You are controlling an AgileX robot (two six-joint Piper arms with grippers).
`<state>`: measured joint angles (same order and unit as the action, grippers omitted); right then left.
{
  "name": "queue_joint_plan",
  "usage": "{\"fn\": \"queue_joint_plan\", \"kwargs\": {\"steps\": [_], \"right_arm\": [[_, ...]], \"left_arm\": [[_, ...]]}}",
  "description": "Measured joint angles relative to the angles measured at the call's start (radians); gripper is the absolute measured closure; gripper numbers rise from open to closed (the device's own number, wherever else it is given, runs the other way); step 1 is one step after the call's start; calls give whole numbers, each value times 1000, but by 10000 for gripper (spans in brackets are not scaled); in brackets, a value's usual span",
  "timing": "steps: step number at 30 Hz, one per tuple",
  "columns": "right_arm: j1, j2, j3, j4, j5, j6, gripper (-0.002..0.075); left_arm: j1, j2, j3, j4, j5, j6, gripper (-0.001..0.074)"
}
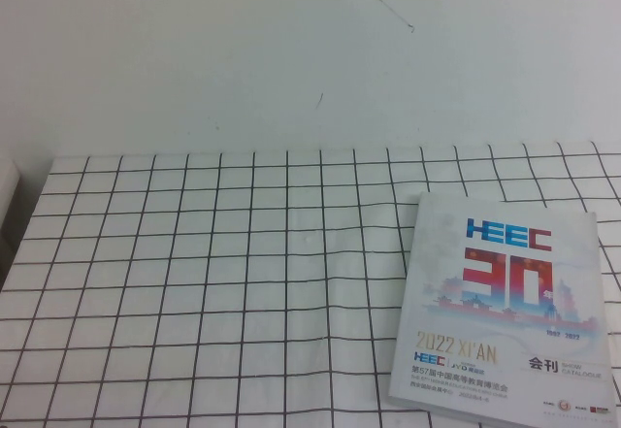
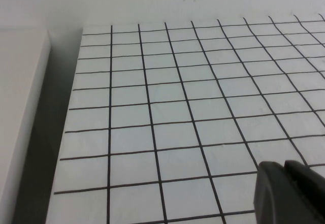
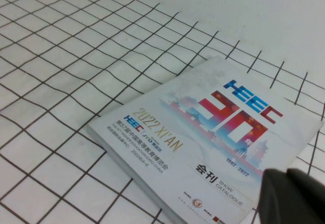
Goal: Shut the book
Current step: 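Close the open booklet and leave it lying on the table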
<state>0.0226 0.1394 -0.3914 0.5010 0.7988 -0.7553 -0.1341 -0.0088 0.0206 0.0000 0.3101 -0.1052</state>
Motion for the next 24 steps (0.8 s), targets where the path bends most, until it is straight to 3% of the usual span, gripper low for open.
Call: {"fn": "queue_joint_plan", "kwargs": {"steps": [6,24], "right_arm": [[0,0,0,0,0,0,729],[0,0,0,1,0,2,729]], "left_arm": [[0,0,-1,0,4,78,738],[0,-2,-1,6,6,91,738]]}}
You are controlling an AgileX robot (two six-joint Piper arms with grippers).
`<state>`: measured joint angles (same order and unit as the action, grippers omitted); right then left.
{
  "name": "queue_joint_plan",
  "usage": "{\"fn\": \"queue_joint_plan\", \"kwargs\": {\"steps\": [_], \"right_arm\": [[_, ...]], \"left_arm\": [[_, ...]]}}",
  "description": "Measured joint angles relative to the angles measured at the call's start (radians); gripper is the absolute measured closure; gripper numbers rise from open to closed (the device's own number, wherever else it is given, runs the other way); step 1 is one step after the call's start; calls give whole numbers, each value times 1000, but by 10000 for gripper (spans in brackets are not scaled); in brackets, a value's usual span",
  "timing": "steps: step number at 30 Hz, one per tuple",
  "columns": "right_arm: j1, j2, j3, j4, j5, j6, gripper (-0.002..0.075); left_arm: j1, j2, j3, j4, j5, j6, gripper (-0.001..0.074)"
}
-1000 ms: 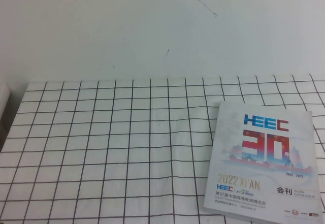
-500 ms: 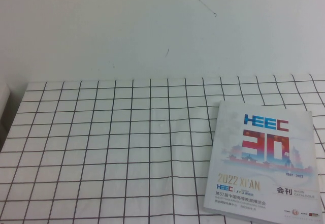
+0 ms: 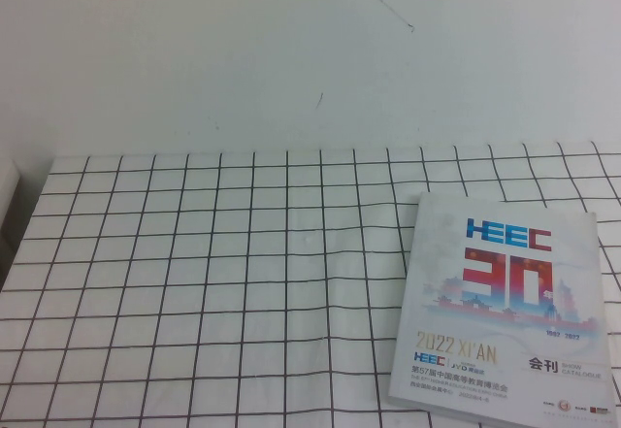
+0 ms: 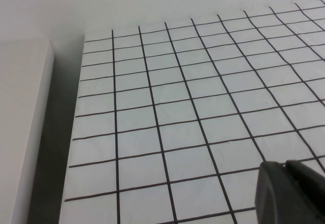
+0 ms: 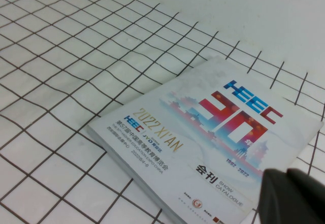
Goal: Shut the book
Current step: 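Close the open booklet and leave it lying on the table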
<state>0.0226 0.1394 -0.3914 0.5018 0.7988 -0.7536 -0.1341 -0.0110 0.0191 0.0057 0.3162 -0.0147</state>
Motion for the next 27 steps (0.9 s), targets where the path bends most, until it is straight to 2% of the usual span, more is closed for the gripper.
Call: {"fn": "queue_joint_plan", "kwargs": {"steps": [8,12,19,23,27], "right_arm": [[0,-2,4,2,-5,0,729],[-1,-30,40,-22,-130,8,729],[-2,-87,93,-414,-266,478,729],[-2,-109,139,-502,-312,486,729],[-2,-148,233,-533,-479,475,729]], "left_arm": [[0,0,0,0,2,0,738],[0,0,0,0,2,0,738],[0,0,0,0,2,0,737],[0,-2,0,0,2,0,737],[0,-2,0,0,2,0,737]]}}
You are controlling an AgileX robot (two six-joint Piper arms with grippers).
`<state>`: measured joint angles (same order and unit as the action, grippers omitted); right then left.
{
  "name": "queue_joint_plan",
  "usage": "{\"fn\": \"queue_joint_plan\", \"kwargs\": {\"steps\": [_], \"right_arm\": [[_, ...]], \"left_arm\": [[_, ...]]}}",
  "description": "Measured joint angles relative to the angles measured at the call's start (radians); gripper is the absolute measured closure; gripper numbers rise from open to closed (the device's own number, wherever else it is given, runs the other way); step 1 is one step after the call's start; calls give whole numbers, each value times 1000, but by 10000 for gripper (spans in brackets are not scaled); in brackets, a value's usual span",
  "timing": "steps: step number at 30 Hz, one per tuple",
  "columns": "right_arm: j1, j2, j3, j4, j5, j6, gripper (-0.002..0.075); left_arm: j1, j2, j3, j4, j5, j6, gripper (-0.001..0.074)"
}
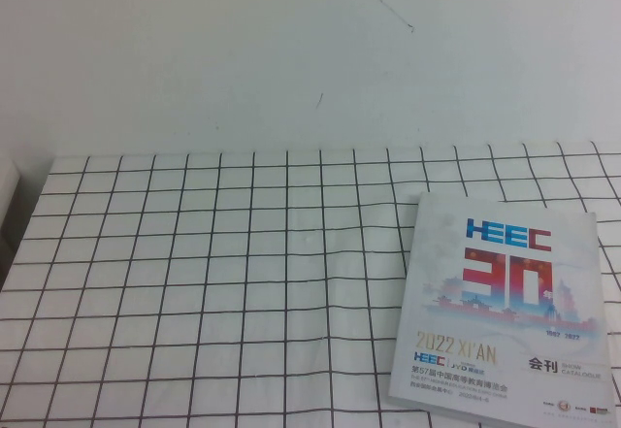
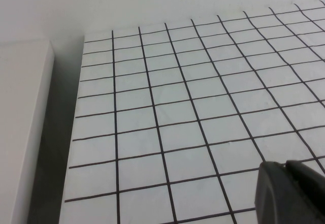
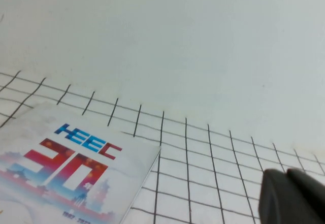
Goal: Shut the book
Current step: 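Close the open booklet and leave it lying on the table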
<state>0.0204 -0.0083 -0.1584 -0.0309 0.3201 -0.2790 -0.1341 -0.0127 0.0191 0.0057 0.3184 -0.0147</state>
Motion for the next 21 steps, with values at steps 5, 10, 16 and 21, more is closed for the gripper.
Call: {"fn": "queue_joint_plan", "kwargs": {"steps": [5,10,16,21], "right_arm": [[0,-4,115,-8,-106,1,729],[0,-4,179,-14,-77,54,729],[0,-4,182,-35,19,209,729],[0,-4,180,-44,28,279,729]], "left_arm": [[0,0,0,0,0,0,737],[0,0,0,0,0,0,737],[0,0,0,0,0,0,737],[0,0,0,0,0,0,737]]}}
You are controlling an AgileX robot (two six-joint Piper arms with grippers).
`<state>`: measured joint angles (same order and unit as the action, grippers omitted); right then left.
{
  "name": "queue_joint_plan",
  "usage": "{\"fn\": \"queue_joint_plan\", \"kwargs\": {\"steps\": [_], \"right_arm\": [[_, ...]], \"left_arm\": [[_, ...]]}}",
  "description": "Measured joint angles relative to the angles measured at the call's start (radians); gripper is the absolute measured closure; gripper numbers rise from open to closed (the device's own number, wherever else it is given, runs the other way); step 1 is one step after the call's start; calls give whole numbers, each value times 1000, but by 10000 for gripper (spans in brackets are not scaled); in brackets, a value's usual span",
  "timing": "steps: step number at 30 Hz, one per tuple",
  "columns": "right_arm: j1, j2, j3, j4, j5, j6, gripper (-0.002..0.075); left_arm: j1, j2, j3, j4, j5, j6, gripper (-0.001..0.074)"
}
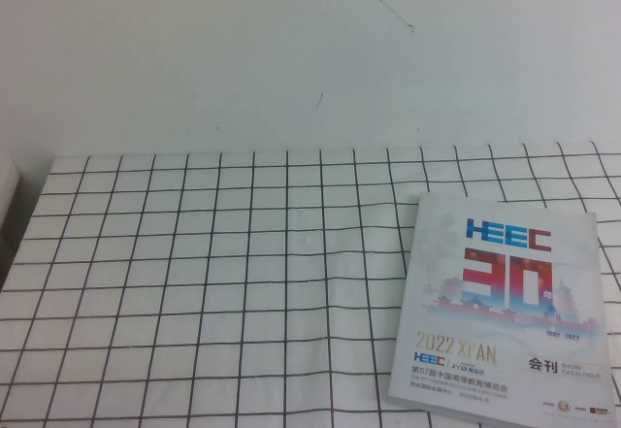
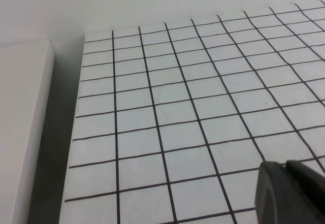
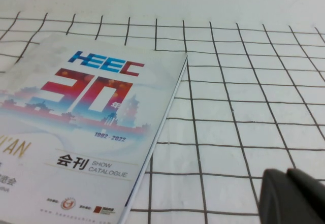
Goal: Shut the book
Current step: 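Close the open booklet and leave it lying on the table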
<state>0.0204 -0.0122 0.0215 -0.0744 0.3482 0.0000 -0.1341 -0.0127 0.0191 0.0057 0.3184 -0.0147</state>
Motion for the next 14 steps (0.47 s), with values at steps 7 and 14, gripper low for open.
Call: {"fn": "queue_joint_plan", "kwargs": {"steps": [7,14], "right_arm": [[0,0,0,-4,4,-17,729],[0,0,0,-4,4,-22,729]], "left_arm": [[0,0,0,0,0,0,737],[0,0,0,0,0,0,737]]}}
